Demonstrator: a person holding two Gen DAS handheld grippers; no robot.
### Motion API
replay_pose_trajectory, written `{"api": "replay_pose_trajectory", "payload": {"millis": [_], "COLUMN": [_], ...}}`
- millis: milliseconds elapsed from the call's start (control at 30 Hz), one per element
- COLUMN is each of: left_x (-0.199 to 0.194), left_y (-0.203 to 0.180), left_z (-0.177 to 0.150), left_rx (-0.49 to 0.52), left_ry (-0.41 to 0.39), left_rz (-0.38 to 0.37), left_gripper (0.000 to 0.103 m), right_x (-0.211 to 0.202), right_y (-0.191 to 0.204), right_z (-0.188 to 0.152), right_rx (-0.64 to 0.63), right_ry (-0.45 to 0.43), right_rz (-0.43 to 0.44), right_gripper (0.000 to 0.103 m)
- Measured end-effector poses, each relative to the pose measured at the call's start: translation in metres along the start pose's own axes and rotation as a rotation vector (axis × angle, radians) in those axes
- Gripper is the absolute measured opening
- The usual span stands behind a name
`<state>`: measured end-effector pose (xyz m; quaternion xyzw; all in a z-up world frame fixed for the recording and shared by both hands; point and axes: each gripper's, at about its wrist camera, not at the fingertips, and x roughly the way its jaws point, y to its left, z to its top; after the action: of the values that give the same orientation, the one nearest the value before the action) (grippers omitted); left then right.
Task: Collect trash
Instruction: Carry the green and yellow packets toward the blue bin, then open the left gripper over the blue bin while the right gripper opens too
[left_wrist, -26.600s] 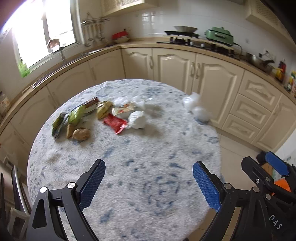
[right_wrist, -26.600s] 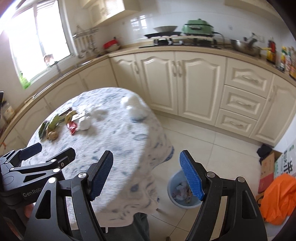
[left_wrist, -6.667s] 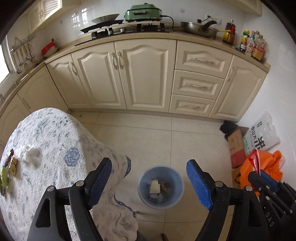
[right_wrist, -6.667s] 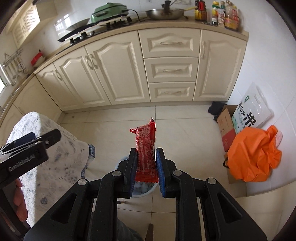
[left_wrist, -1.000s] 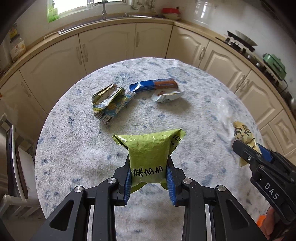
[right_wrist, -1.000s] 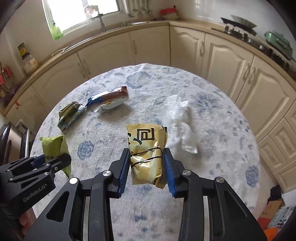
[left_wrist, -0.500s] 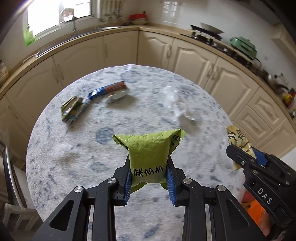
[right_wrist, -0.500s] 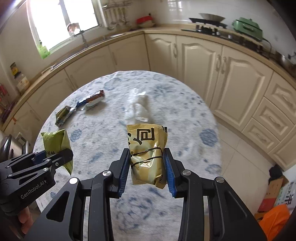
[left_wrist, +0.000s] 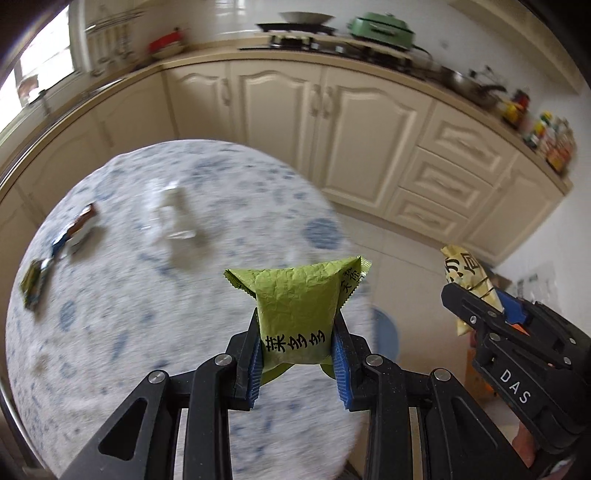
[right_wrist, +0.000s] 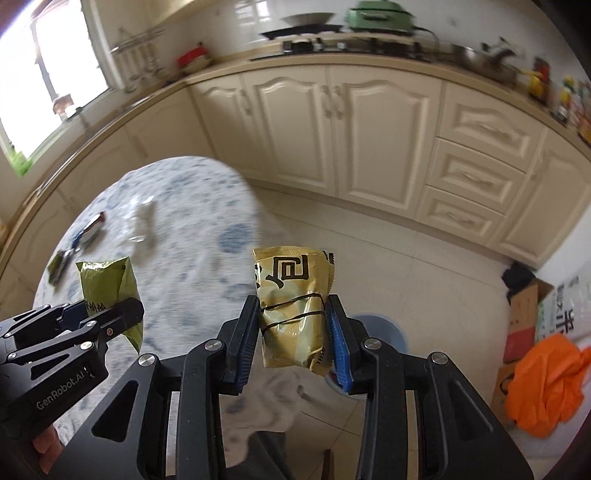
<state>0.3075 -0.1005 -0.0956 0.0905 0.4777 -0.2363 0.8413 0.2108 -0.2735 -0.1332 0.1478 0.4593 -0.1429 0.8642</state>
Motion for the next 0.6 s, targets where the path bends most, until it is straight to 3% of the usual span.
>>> {"api": "replay_pose_trajectory", "payload": {"millis": [300, 600], "left_x": [0.057, 0.111], "left_y": [-0.098, -0.156], "left_z": [0.019, 0.046], "left_rx": [0.168, 0.263], "left_ry": [0.094, 0.126], "left_rz": [-0.083, -0.083], "left_gripper": [0.031, 0.032], "right_x": [-0.007, -0.008], "right_y": [-0.099, -0.156], "right_z": [-0.017, -0.039], "right_rx": [0.182, 0.295], "right_ry": [0.017, 0.051], "right_rz": [-0.132, -0.196], "right_gripper": [0.036, 0.036]}}
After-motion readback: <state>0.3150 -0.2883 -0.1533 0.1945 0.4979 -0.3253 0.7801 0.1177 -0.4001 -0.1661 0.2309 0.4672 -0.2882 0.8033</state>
